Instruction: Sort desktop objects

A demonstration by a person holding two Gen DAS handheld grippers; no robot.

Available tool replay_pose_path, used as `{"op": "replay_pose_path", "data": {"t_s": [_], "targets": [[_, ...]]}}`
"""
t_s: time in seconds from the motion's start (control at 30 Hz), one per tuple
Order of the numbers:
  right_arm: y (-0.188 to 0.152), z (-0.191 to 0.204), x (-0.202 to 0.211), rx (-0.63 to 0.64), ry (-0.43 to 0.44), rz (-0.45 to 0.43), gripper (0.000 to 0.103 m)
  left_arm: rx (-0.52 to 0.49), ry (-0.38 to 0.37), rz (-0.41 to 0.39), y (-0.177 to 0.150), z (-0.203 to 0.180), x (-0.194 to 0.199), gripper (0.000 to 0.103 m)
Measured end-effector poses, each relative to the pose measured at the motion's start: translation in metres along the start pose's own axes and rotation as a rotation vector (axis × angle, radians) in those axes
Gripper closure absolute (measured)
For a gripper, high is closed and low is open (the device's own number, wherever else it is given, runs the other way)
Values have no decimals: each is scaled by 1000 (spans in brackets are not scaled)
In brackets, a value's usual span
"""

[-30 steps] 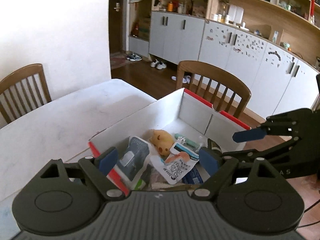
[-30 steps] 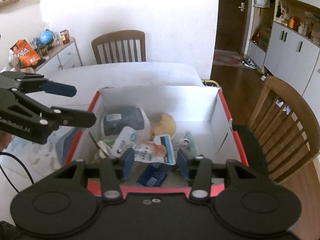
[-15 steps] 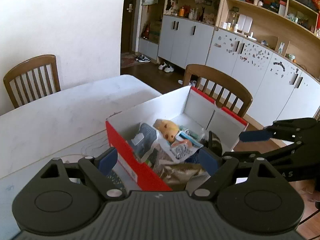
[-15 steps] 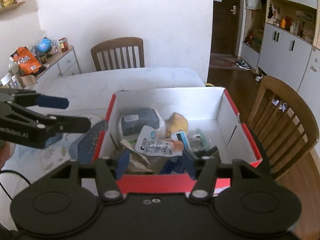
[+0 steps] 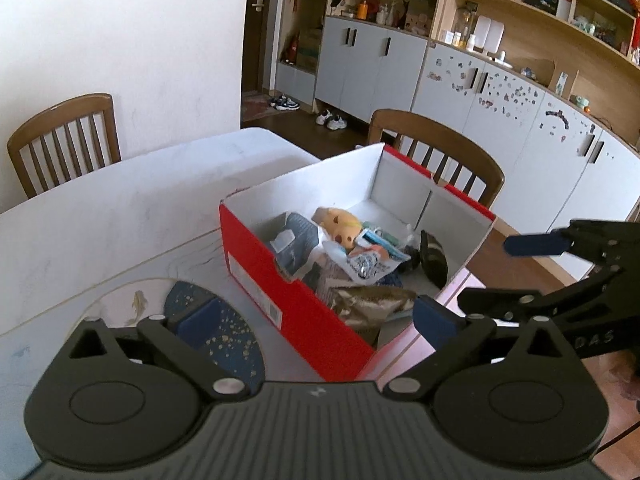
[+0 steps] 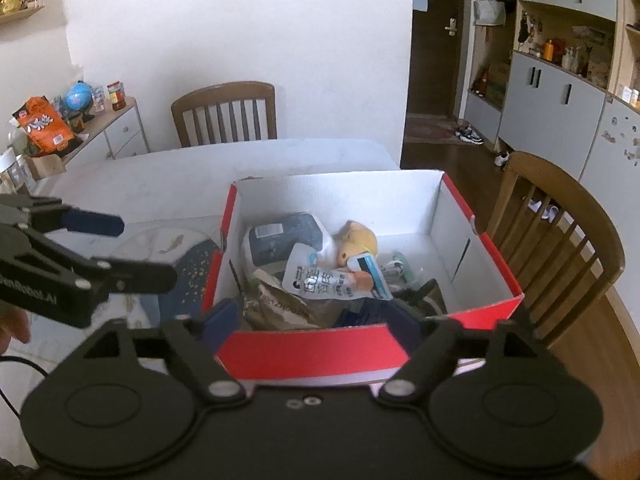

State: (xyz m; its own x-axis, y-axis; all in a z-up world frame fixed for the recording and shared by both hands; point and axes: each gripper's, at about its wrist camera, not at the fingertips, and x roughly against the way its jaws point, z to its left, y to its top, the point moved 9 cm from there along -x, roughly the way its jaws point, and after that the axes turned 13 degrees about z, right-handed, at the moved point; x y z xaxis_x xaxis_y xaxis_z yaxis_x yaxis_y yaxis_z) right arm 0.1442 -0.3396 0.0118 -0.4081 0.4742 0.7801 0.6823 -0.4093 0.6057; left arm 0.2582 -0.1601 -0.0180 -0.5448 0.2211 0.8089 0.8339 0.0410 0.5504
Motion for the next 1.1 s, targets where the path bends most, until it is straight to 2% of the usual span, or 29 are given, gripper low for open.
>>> {"op": "replay_pose_path", "data": {"t_s": [0.23, 0.63, 1.1], "targets": [[-7, 3, 2, -27, -14, 4, 7, -14, 5, 18, -9, -2, 0, 0], [-15, -3, 14, -55, -32, 12, 7, 2, -1, 19, -5, -6, 10, 0], [-17, -12, 8, -64, -29, 36, 7, 21, 24, 50, -7, -7, 0, 0]]}}
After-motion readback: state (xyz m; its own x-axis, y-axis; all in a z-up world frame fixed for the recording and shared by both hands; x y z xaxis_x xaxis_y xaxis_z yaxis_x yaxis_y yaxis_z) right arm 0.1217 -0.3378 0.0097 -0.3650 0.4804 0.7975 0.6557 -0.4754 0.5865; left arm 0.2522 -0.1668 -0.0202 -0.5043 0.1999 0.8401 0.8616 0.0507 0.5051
